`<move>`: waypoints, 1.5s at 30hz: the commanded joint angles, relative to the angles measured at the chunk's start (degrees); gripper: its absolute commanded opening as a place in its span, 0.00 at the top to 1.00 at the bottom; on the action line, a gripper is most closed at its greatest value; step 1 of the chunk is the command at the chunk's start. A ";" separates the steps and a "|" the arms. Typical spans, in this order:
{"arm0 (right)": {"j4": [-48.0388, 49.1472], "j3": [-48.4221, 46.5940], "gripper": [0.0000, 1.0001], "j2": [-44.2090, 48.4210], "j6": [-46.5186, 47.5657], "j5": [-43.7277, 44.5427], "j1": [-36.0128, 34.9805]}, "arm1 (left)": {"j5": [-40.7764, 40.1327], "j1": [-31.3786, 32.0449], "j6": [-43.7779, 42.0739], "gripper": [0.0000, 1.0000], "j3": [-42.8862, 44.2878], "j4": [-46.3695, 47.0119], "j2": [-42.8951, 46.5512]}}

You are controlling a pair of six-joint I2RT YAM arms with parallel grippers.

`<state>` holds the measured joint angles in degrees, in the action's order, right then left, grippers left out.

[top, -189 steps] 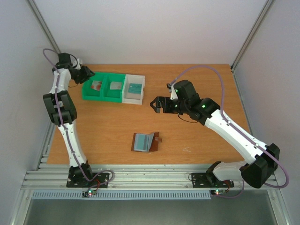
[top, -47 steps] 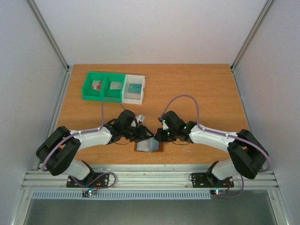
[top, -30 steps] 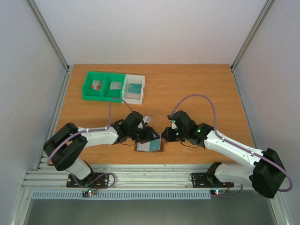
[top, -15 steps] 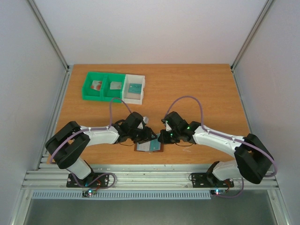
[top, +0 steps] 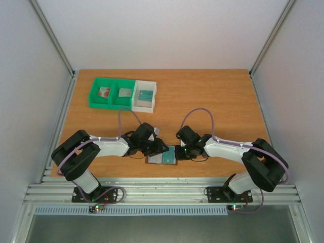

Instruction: Take the credit cards out of the card holder

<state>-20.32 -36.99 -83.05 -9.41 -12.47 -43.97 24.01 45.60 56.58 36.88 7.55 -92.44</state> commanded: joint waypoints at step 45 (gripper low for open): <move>-0.38 -3.36 0.96 -3.70 -0.93 0.68 0.26 | -2.94 -0.01 0.36 0.67 -2.47 2.04 0.26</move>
<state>-22.63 -42.13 -85.52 -9.56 -13.32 -43.97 21.08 45.56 56.58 36.14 4.95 -90.37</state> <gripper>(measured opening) 0.042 0.335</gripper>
